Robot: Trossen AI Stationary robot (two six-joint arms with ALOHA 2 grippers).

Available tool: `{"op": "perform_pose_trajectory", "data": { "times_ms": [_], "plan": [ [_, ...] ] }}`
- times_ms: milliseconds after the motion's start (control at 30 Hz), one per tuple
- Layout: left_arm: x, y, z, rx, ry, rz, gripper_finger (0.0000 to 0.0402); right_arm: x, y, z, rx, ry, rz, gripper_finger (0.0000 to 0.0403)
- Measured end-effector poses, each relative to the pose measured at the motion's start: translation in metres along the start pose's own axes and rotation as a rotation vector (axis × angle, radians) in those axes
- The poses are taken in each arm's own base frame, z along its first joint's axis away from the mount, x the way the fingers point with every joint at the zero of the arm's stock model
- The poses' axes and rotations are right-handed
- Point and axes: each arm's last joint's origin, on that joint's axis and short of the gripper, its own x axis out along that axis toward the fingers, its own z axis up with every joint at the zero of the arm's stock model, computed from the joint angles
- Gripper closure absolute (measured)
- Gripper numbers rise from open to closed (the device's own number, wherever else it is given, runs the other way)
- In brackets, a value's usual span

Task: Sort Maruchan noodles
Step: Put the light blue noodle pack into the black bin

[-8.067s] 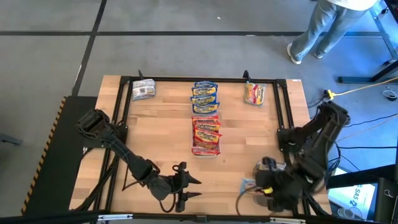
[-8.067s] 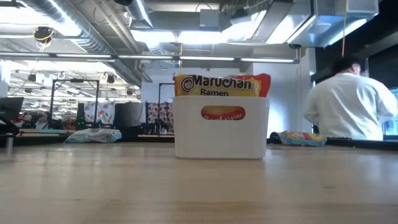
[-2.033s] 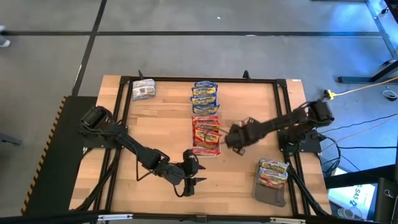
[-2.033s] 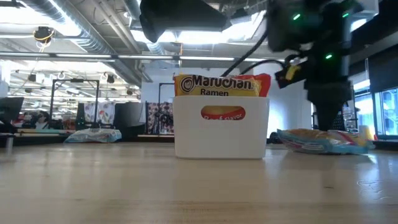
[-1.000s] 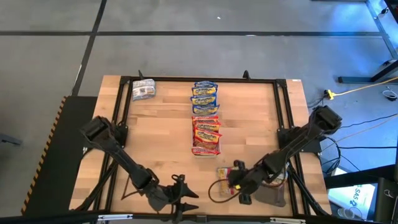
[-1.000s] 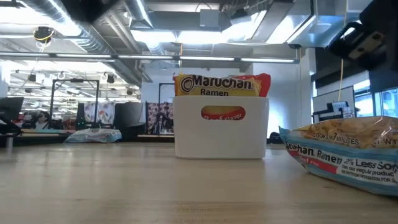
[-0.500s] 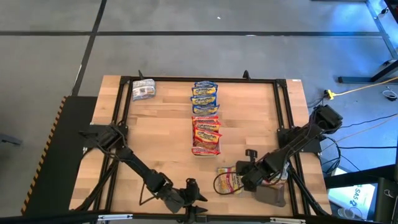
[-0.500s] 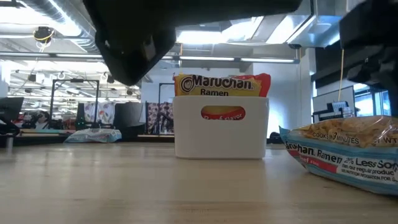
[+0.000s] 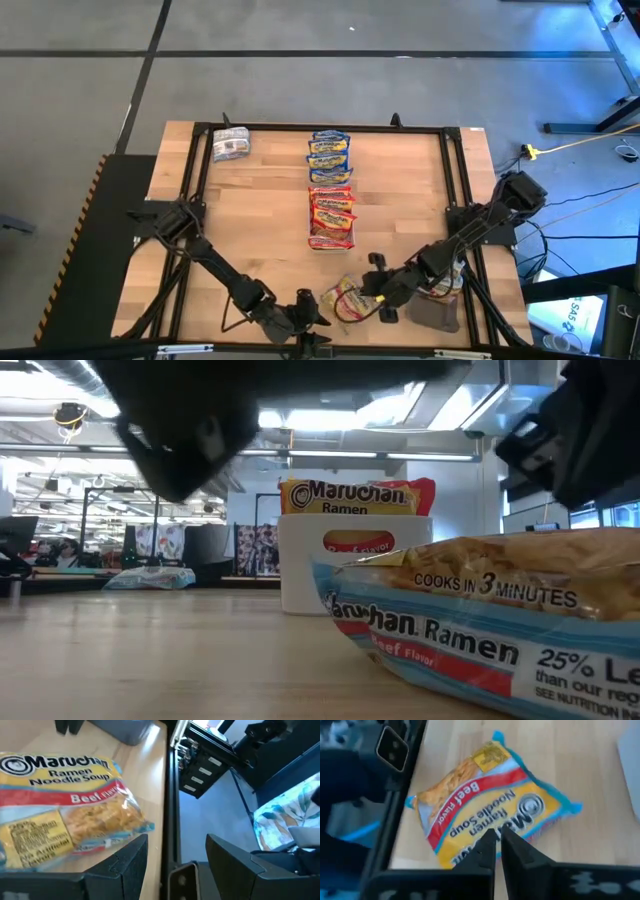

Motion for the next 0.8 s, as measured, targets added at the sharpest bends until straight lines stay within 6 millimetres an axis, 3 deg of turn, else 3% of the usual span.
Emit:
{"op": "perform_pose_trajectory", "data": {
  "times_ms": [200,567,667,800],
  "plan": [
    [0.008,0.004,-0.008,-0.017,-0.15,0.08,0.0207,-0.004,-0.005,0.0,0.261,0.057,0.015,0.0376],
    [0.036,0.034,-0.042,-0.039,-0.107,0.105,0.0207,0.009,-0.01,-0.004,0.416,0.104,0.011,0.0132],
    [0.038,0.038,-0.042,-0.037,-0.106,0.123,0.0207,0.017,-0.01,-0.008,0.446,0.128,0.006,0.0093],
    [0.04,0.044,-0.039,-0.026,-0.11,0.162,0.0207,0.029,-0.011,-0.011,0.477,0.134,0.026,0.008]
  ]
}}
